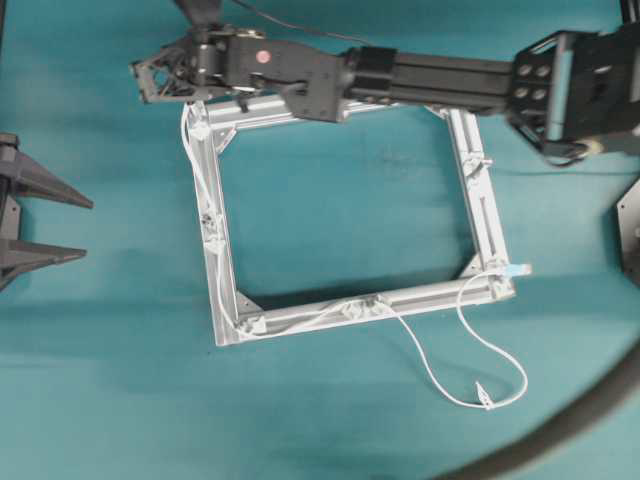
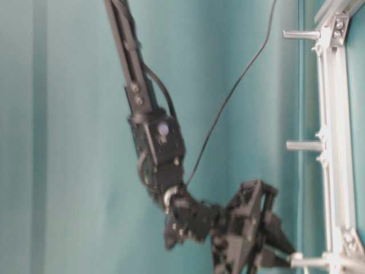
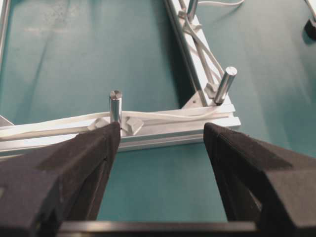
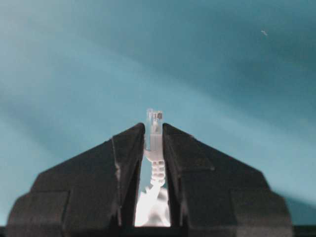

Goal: Move the cable alternately left and right between 8 pins so it hooks onto each one.

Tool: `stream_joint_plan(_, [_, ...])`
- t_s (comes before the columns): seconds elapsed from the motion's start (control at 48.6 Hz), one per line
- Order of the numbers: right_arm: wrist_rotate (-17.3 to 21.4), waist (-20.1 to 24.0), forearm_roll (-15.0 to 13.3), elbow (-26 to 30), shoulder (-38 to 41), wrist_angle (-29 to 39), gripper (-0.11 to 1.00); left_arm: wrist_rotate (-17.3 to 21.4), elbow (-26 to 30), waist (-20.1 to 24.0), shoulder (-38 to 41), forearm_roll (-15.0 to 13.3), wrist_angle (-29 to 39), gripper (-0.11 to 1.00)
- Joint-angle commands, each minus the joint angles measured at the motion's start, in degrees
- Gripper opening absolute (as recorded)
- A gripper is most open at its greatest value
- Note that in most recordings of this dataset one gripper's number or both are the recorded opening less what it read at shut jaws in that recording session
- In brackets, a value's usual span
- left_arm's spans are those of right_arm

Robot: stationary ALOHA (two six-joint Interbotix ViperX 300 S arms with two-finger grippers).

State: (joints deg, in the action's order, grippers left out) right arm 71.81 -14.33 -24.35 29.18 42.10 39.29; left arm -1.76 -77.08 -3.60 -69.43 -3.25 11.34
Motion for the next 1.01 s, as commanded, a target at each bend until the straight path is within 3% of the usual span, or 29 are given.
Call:
stream_joint_plan(0.0, [1.76, -0.35, -1.85, -4.39, -6.24, -4.83, 0.14, -0.44, 1.41, -0.44, 0.79, 0.09, -0.44, 0.72])
stream_joint_plan(0.247, [7.29, 0.09, -3.78, -10.28, -9.67, -8.79, 0.14, -0.44, 1.32, -0.44, 0.79, 0.09, -0.44, 0.72])
stream_joint_plan(0.432, [14.50, 0.97, -7.73, -15.38, -12.39, -11.95, 0.14, -0.44, 1.49, -0.44, 0.79, 0.09, -0.44, 0.72])
stream_joint_plan(0.699, [25.84, 1.93, -17.67, -22.59, -16.17, -14.33, 0.14, -0.44, 1.49, -0.44, 0.79, 0.09, -0.44, 0.72])
stream_joint_plan(0.987, [29.09, 3.16, -18.28, -27.69, -16.96, -15.82, 0.14, -0.44, 1.67, -0.44, 0.79, 0.09, -0.44, 0.72])
